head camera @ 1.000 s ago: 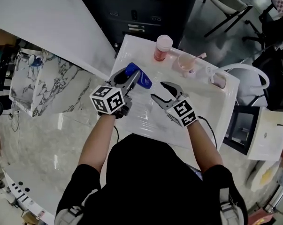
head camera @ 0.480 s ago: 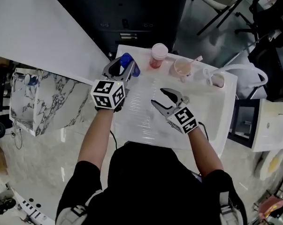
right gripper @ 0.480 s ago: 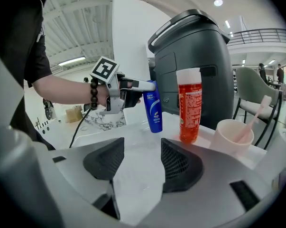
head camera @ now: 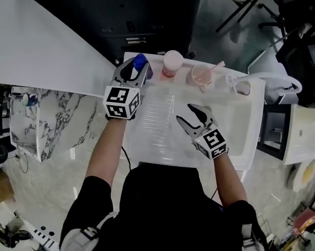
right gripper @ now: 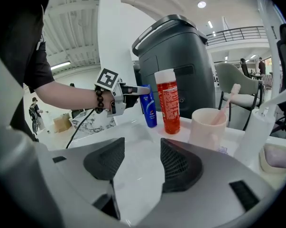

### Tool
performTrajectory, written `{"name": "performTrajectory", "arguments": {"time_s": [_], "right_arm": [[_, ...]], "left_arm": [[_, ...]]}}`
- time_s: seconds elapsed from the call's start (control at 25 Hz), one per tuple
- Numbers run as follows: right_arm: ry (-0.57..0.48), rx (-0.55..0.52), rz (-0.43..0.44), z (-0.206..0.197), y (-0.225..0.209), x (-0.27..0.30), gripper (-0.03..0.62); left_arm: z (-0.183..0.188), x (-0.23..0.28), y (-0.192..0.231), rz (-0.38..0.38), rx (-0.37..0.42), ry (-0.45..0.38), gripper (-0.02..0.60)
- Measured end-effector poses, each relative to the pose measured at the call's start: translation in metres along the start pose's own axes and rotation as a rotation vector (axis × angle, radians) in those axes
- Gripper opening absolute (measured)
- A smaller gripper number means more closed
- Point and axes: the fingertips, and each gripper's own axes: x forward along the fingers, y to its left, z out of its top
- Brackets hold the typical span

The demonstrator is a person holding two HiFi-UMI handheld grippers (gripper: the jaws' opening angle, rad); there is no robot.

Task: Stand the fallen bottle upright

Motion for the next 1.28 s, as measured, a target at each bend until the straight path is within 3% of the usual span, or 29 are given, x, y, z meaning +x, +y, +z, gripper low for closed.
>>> {"name": "performTrajectory", "arguments": {"time_s": [0.56,0.76,0.8,0.92,1.28], "right_arm": [[-0.011,0.052,0.005,-0.004,-0.015,-0.004,0.252],[0.017,0.046,0.022,-0.011,-0.014,-0.001,0.252],[0.021,0.044,0.022,-0.012,-0.014,0.000,0.252],[0.008,0.042,0.025,-0.006,-0.014,0.000,0.252],[-0.005,0.029,0.010,0.000,-0.017,0.001,0.252]], "left_arm": [[0.004,0.015,-0.010,-0.003,0.099,-0.038,0.161],[-0.002,0.016,-0.012,0.003,0.094,-0.023,0.165],[-0.004,0.017,-0.013,0.000,0.097,-0.016,0.177],[-0.008,0.017,-0.016,-0.019,0.090,-0.001,0.289],[-0.007,0.010,-0.013,-0.017,0.063,-0.005,0.319]]}}
